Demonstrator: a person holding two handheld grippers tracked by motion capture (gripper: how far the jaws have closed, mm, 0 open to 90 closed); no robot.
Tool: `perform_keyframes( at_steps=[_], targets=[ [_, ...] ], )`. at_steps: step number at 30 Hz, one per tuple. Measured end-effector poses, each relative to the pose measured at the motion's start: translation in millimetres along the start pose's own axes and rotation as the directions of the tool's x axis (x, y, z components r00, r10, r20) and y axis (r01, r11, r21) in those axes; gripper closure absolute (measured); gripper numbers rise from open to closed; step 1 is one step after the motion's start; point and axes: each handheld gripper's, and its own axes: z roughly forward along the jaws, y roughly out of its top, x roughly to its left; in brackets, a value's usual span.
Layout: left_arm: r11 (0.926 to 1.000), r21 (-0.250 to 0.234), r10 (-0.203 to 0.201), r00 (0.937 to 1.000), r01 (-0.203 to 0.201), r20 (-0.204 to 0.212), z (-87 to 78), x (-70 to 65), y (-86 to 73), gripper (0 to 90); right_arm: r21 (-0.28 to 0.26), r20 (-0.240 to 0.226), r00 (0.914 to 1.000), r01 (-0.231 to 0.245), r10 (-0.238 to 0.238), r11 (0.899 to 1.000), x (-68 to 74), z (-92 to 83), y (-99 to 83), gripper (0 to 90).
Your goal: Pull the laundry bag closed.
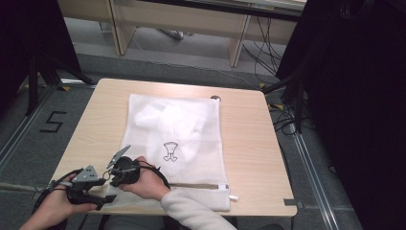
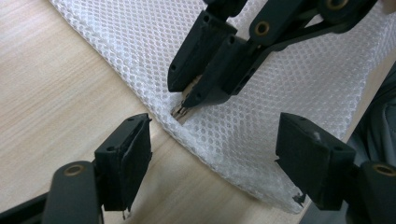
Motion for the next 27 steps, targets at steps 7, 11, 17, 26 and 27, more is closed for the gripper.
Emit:
perform_keyframes(
  at_steps=[7,11,17,26,27],
  targets=[
    [0.9976,-0.017,-0.066,0.9977,0.066,0.016,-0.8,2.5,0.8,35.4,-0.017,0.024,0.9991,0.036,-0.036,0.999,3.2,-15.0,5.0,81.9],
    [0.9922,-0.051,-0.113,0.9933,0.114,0.024,-2.1,4.8,2.1,43.0,-0.025,0.033,0.9986,0.042,-0.041,0.999,6.5,-24.2,6.9,81.9],
    [0.9849,-0.054,-0.161,0.9845,0.165,0.071,2.7,6.0,4.3,64.3,-0.040,0.051,0.9972,0.058,-0.056,0.998,7.3,-31.4,5.5,82.0],
    [0.9791,-0.070,-0.184,0.9786,0.191,0.091,-0.6,5.9,7.7,84.4,-0.007,0.047,0.9969,0.063,-0.063,0.998,8.1,-37.1,0.6,82.0],
    [0.9785,-0.066,-0.188,0.9773,0.195,0.097,-0.4,5.5,8.1,84.4,-0.007,0.047,0.9969,0.063,-0.063,0.998,8.1,-37.1,0.6,82.0]
  ],
)
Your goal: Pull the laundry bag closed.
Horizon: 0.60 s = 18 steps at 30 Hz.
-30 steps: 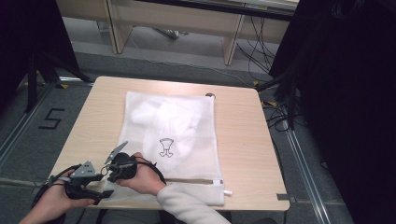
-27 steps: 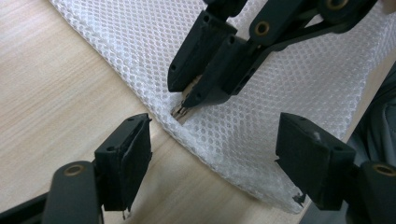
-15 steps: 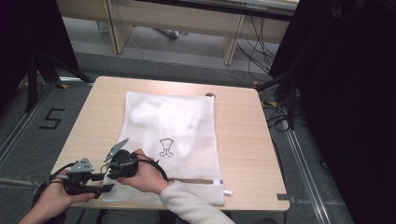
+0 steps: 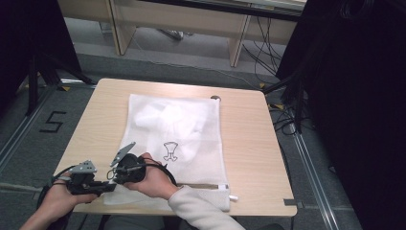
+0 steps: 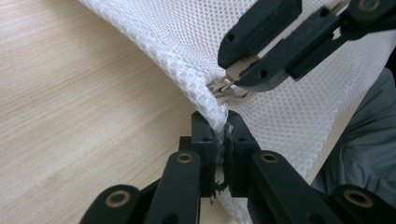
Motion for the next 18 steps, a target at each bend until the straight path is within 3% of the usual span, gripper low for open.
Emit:
perform_keyframes(
  at_steps=[5,7,18],
  targets=[
    [0.9999,-0.015,-0.007,1.0000,0.007,0.005,-0.8,-2.2,1.0,85.3,0.029,0.002,1.0000,0.008,-0.008,1.000,1.9,1.6,-5.2,82.3],
    [0.9998,-0.014,-0.016,0.9999,0.016,-0.004,-1.9,-2.6,1.0,85.5,0.067,0.030,0.9995,0.004,-0.006,0.998,4.0,2.3,-7.2,82.4],
    [0.9998,-0.020,-0.001,1.0000,0.001,-0.007,-2.6,-2.5,0.8,85.5,0.064,0.025,0.9997,-0.010,0.008,0.998,4.6,2.4,-10.8,82.3]
  ],
)
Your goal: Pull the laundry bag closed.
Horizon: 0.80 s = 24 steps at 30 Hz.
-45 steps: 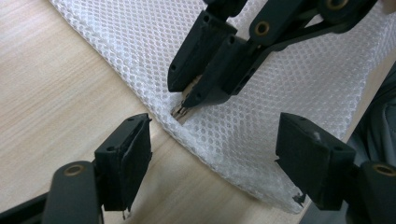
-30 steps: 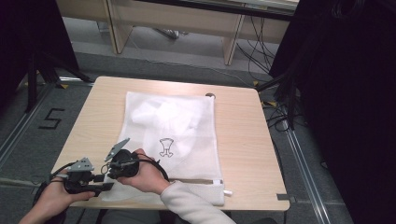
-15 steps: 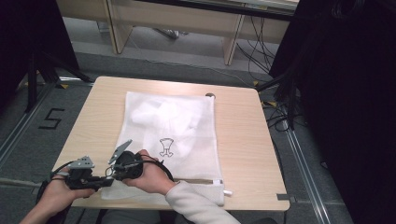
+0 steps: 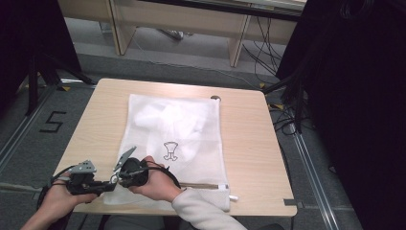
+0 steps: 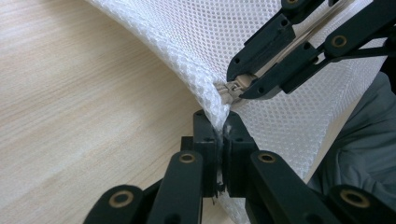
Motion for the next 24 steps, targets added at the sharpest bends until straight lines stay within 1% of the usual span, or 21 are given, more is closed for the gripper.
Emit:
perform_keyframes(
  at_steps=[1,2,3,4,5,10,11,13,14,15,16,17,18,19,20,21,22,24],
  targets=[
    [1.0000,0.000,0.000,1.0000,0.000,0.000,0.0,0.0,0.0,85.5,0.004,0.003,0.9999,0.010,-0.010,1.000,-1.0,0.1,-0.1,82.4],
    [1.0000,0.002,0.001,1.0000,-0.001,0.006,-0.2,0.3,0.0,85.5,0.011,0.003,1.0000,0.004,-0.004,1.000,-0.5,0.4,-0.6,82.4],
    [1.0000,-0.001,-0.003,1.0000,0.003,0.000,-0.1,-0.8,0.1,85.5,0.013,0.001,1.0000,0.001,-0.001,1.000,-0.8,0.5,-1.4,82.4],
    [1.0000,-0.001,-0.003,1.0000,0.003,0.000,-0.1,-0.8,0.1,85.5,0.004,0.001,1.0000,-0.004,0.004,1.000,-1.9,0.9,-2.5,82.4],
    [1.0000,0.005,0.006,1.0000,-0.006,-0.005,-0.4,-0.8,0.4,85.5,0.010,-0.007,0.9999,-0.007,0.007,1.000,-2.3,-0.2,-3.0,82.4],
    [1.0000,0.005,0.005,1.0000,-0.005,-0.007,-0.8,-1.5,0.6,85.5,0.008,-0.001,1.0000,-0.002,0.002,1.000,-1.7,-0.9,-3.6,82.4],
    [1.0000,-0.008,0.001,1.0000,-0.001,0.009,0.1,-1.2,0.1,85.5,0.004,-0.004,1.0000,0.003,-0.003,1.000,-1.6,-1.6,-4.3,82.4],
    [0.9999,-0.011,-0.012,0.9999,0.012,0.008,0.1,-3.4,-0.2,85.5,0.008,-0.003,1.0000,0.003,-0.003,1.000,-1.9,-4.3,-5.8,82.4],
    [0.9999,-0.014,0.000,0.9999,0.000,0.017,0.2,-3.5,0.3,85.5,0.014,-0.003,1.0000,-0.003,0.004,1.000,-0.8,-5.4,-6.7,82.4],
    [0.9996,-0.030,-0.002,1.0000,0.002,0.009,0.7,-4.9,0.3,85.5,0.014,-0.003,1.0000,-0.003,0.004,1.000,-0.8,-5.4,-6.7,82.4],
    [0.9995,-0.033,0.004,0.9999,-0.003,0.010,0.5,-5.1,0.5,85.5,0.026,0.014,0.9997,0.021,-0.021,0.999,-1.6,-6.8,-9.2,82.4],
    [0.9995,-0.030,0.004,0.9999,-0.004,0.012,0.2,-5.2,0.7,85.5,0.026,0.014,0.9997,0.021,-0.021,0.999,-1.6,-6.8,-9.2,82.4],
    [0.9998,-0.021,0.006,0.9999,-0.005,0.016,-0.5,-5.1,0.9,85.5,0.011,0.007,0.9999,0.010,-0.010,1.000,0.2,-7.9,-11.3,82.4],
    [0.9998,-0.021,0.008,0.9998,-0.007,0.019,-0.6,-5.3,0.9,85.5,0.003,-0.009,1.0000,0.003,-0.003,1.000,1.3,-8.5,-12.8,82.4],
    [0.9997,-0.021,0.011,0.9997,-0.010,0.023,-0.5,-5.6,0.9,85.5,0.003,-0.009,1.0000,0.003,-0.003,1.000,1.3,-8.5,-12.8,82.4],
    [0.9995,-0.029,0.015,0.9997,-0.015,0.019,0.1,-7.5,0.8,85.5,-0.007,-0.002,1.0000,0.007,-0.007,1.000,1.5,-8.6,-14.0,82.4],
    [0.9995,-0.017,0.026,0.9996,-0.026,0.012,-0.4,-8.5,1.5,85.5,-0.020,0.007,0.9999,0.011,-0.011,1.000,2.0,-9.9,-18.0,82.4],
    [0.9992,-0.020,0.036,0.9992,-0.036,0.015,1.0,-10.0,1.8,85.5,-0.023,0.001,1.0000,0.010,-0.010,1.000,1.9,-10.8,-19.2,82.4]
  ],
)
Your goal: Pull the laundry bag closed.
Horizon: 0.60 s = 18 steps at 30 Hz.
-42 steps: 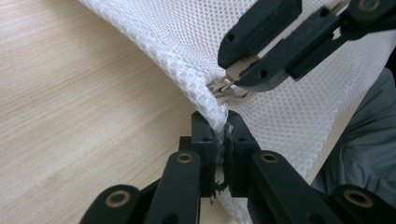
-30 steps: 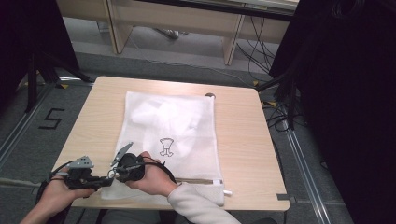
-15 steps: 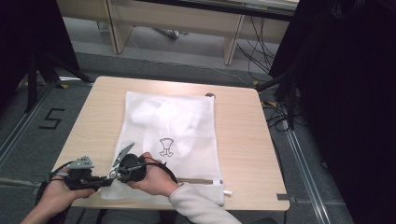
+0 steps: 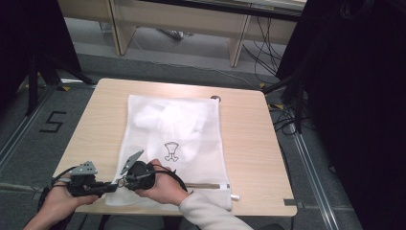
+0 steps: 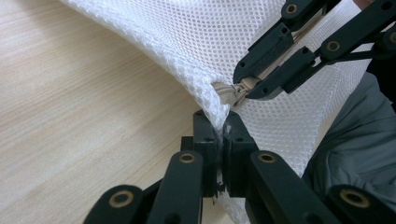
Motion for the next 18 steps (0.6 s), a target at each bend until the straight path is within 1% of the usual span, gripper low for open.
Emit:
perform_keyframes(
  at_steps=[1,2,3,4,5,6,7,8,10,11,12,13,15,16,17,18],
  targets=[
    [0.9999,-0.014,-0.003,1.0000,0.003,0.006,1.5,-0.7,-0.1,85.5,0.001,0.000,1.0000,-0.009,0.009,1.000,0.2,-0.5,-1.8,82.4],
    [1.0000,-0.002,0.003,1.0000,-0.003,0.004,0.9,-0.8,0.5,85.5,0.000,0.000,1.0000,0.000,0.000,1.000,-0.6,-0.4,-2.4,82.4],
    [0.9998,-0.022,0.001,1.0000,-0.001,-0.001,1.3,-1.6,0.2,85.6,-0.001,0.000,0.9999,-0.010,0.010,1.000,-1.4,-1.6,-3.6,82.4],
    [0.9999,-0.017,-0.001,1.0000,0.001,0.008,0.7,-1.2,0.6,85.6,-0.001,0.000,0.9999,-0.010,0.010,1.000,-1.4,-1.6,-3.6,82.4],
    [0.9998,-0.013,-0.017,0.9999,0.017,0.002,0.4,-1.7,0.4,85.5,0.004,-0.004,0.9999,-0.013,0.013,1.000,-3.3,-2.3,-4.5,82.4],
    [0.9997,-0.023,-0.005,1.0000,0.005,-0.004,0.9,-1.0,-0.1,85.5,0.002,-0.005,1.0000,-0.008,0.008,1.000,-4.5,-1.6,-5.1,82.4],
    [0.9999,-0.010,0.000,1.0000,0.000,0.000,0.2,-0.3,0.5,85.5,0.004,-0.009,0.9998,-0.015,0.015,1.000,-4.6,-0.7,-5.8,82.4],
    [0.9996,-0.027,-0.007,1.0000,0.007,-0.001,1.3,-1.1,0.0,85.5,0.008,-0.004,1.0000,-0.007,0.007,1.000,-4.6,-0.3,-6.2,82.4],
    [0.9996,-0.028,-0.006,1.0000,0.006,-0.001,0.9,-1.1,-0.2,85.5,0.011,0.003,1.0000,-0.003,0.003,1.000,-4.8,0.1,-6.8,82.4],
    [0.9993,-0.035,-0.013,0.9999,0.013,0.000,0.8,-1.2,-0.4,85.5,0.014,-0.003,0.9999,-0.016,0.016,1.000,-4.4,-0.8,-7.4,82.4],
    [0.9998,-0.017,-0.007,1.0000,0.007,-0.004,-0.7,-0.7,0.3,85.5,0.014,-0.003,0.9999,-0.016,0.016,1.000,-4.4,-0.8,-7.4,82.4],
    [0.9999,-0.014,-0.006,0.9999,0.006,0.013,-1.3,0.4,0.3,85.5,0.011,-0.010,0.9997,-0.020,0.020,1.000,-5.3,-1.5,-7.8,82.4],
    [0.9997,-0.022,-0.007,0.9999,0.007,0.009,-1.1,0.0,0.1,85.5,0.005,-0.009,0.9998,-0.019,0.019,1.000,-5.2,-1.4,-7.8,82.4],
    [0.9998,-0.019,-0.006,0.9999,0.007,0.013,-1.4,0.1,0.3,85.5,0.011,-0.001,0.9998,-0.021,0.021,1.000,-4.4,-1.6,-7.7,82.4],
    [0.9997,-0.022,-0.004,1.0000,0.004,0.008,-1.4,0.1,0.2,85.5,0.014,0.001,0.9999,-0.013,0.013,1.000,-4.8,-1.6,-7.6,82.4],
    [0.9997,-0.026,-0.004,0.9999,0.005,0.012,-1.5,0.4,0.1,85.5,0.021,0.001,0.9998,-0.020,0.020,1.000,-4.3,-1.5,-8.0,82.4]
  ],
)
